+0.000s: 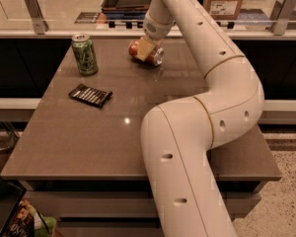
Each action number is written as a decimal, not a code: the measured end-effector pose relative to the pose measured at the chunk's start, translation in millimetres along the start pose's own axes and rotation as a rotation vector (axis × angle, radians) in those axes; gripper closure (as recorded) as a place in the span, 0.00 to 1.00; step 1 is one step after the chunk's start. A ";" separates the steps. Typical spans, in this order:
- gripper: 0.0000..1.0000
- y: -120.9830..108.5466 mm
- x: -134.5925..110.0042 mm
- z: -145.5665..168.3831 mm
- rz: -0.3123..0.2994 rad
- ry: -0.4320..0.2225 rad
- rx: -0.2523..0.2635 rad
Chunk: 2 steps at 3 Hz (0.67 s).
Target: Place coke can upright
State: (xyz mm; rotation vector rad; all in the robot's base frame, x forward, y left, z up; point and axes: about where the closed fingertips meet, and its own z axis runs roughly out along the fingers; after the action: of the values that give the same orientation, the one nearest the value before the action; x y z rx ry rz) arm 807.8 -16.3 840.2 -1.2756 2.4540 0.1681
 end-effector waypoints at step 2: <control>1.00 -5.2 -1.9 -12.0 0.010 -0.011 0.031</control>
Offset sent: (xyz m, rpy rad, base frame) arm -0.0172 -0.0149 0.0298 -0.0170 -0.0592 -0.0493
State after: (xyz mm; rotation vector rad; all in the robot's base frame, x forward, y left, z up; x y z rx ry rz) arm 809.8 -21.0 852.3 -1.2464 2.4450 0.1391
